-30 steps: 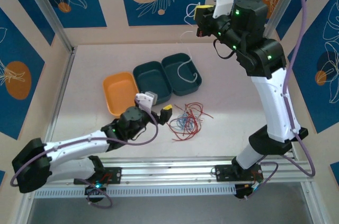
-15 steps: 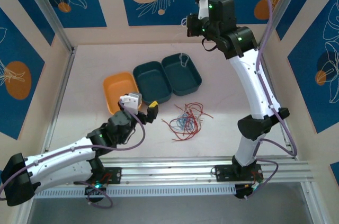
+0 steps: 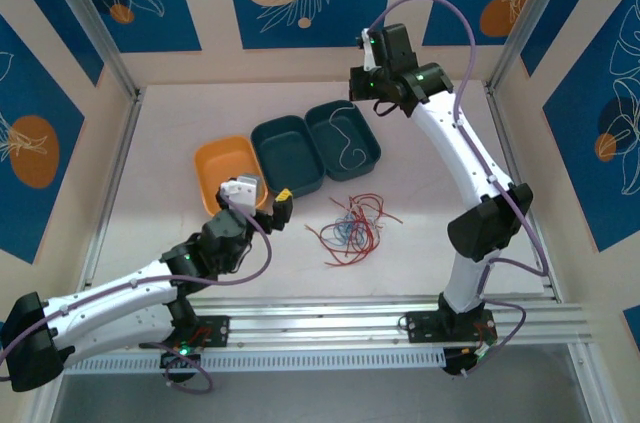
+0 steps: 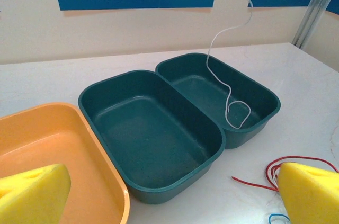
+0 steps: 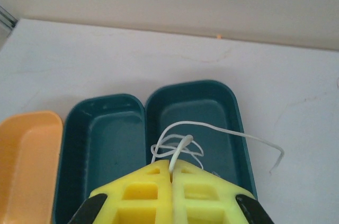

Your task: Untangle the cables

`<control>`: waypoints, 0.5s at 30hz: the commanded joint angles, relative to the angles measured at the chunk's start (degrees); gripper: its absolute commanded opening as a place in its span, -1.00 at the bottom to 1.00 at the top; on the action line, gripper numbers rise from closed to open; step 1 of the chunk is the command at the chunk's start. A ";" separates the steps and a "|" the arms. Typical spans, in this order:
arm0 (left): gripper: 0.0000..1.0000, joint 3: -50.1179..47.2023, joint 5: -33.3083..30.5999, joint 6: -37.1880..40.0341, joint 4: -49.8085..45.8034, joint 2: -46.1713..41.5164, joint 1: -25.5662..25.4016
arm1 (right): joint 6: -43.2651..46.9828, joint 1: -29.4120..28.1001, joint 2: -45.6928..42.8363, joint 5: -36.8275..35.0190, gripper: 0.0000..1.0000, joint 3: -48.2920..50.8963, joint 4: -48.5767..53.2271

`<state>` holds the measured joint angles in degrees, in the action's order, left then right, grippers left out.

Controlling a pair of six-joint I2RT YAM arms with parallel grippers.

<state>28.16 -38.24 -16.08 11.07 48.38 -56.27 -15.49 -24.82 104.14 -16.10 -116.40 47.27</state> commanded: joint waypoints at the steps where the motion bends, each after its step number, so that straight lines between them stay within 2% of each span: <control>1: 1.00 0.66 -1.64 -0.29 -0.02 0.13 0.55 | -2.40 0.30 0.75 0.45 -1.00 3.19 -2.01; 15: 1.00 3.16 0.43 -0.88 -0.26 5.34 0.99 | -7.17 0.55 11.34 3.64 -1.00 6.17 0.15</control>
<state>28.99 -38.13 -16.19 11.03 52.86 -55.86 -20.71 -24.67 114.19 -13.87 -110.76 46.28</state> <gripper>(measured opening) 0.998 0.055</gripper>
